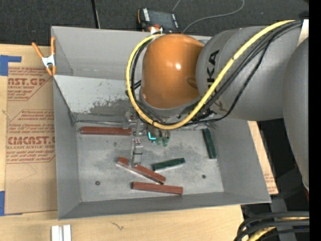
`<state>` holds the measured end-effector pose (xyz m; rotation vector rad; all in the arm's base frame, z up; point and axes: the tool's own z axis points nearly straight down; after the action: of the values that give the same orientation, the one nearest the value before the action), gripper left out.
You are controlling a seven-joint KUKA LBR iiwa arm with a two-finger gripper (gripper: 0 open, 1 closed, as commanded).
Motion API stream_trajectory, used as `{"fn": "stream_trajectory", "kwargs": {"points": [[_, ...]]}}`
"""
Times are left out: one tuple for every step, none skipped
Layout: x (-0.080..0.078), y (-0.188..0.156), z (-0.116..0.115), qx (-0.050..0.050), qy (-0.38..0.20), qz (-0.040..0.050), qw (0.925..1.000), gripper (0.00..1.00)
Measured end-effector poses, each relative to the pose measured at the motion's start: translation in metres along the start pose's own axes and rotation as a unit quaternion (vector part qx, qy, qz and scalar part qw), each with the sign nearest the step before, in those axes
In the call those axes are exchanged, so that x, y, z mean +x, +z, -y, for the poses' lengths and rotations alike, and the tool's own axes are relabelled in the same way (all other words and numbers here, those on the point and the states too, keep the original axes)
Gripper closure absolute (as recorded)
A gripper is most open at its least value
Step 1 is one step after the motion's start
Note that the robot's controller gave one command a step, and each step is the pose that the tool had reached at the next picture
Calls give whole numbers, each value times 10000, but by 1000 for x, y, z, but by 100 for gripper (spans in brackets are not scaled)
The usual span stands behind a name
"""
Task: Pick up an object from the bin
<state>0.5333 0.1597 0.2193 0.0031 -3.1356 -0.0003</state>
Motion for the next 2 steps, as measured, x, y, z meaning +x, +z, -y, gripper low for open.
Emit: {"fn": "stream_trajectory", "kwargs": {"points": [[-38, 152, 24, -7, -475, 58, 9989, 0], [-37, 149, 24, -5, -472, 39, 9989, 100]]}}
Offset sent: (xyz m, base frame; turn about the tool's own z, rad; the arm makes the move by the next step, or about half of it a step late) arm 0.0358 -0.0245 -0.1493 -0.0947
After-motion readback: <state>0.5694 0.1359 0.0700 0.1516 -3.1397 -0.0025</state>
